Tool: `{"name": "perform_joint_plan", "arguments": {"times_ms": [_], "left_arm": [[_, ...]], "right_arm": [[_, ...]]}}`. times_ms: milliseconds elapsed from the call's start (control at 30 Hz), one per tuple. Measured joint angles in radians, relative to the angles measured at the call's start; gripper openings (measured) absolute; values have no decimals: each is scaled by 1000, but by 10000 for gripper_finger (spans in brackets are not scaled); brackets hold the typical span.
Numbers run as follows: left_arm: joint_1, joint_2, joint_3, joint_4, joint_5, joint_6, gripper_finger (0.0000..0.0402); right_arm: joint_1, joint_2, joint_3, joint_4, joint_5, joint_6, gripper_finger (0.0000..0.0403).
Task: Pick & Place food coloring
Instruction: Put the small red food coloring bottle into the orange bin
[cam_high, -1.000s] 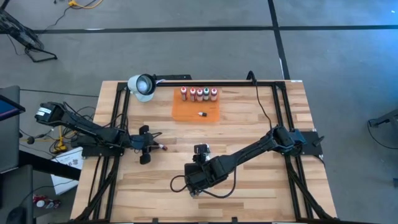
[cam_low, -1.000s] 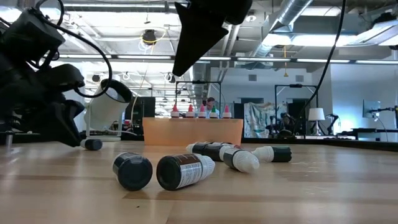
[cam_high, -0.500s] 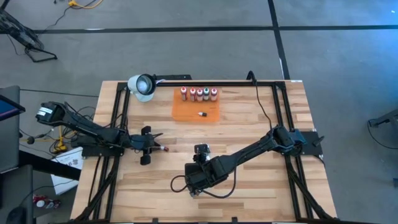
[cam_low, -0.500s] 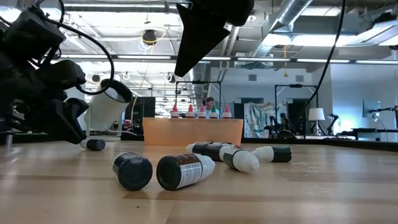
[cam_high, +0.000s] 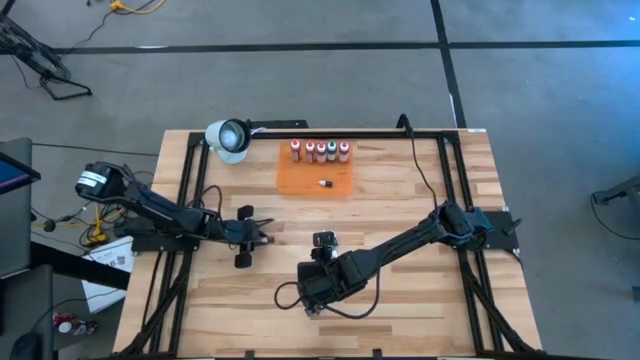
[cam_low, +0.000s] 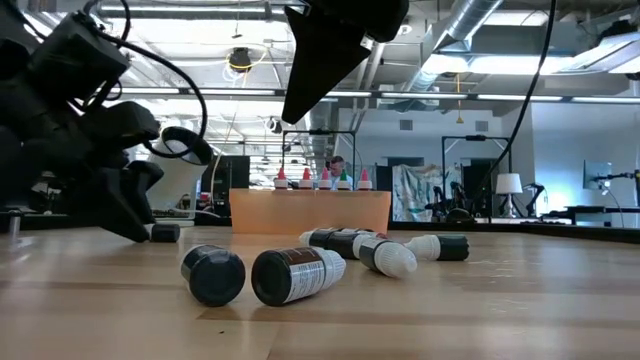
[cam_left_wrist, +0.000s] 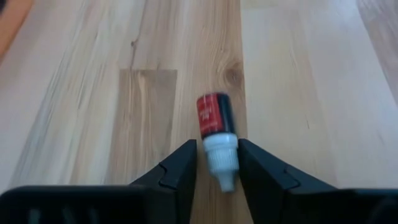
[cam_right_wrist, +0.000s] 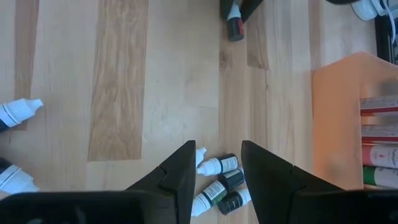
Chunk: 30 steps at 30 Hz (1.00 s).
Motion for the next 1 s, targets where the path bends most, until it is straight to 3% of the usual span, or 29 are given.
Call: {"name": "perform_joint_plan", "arguments": {"times_ms": [167,400,600,733,867,1000], "left_arm": [[0,46,28,-3,-4,7,109],[-1,46,32,18,-28,8,64],[0,46,62,25,-148,17,68],[10,46,127,27,-287,79,72],[88,45,227,19,-385,196,69],[214,45,333,-12,-381,291,73]], "right_arm": [[12,0,0,-7,0,0,120],[20,0,0,-28,1,10,120],[28,0,0,-83,9,57,120],[40,0,0,-167,70,122,120],[50,0,0,-246,158,205,120],[57,0,0,-309,195,276,120]]}}
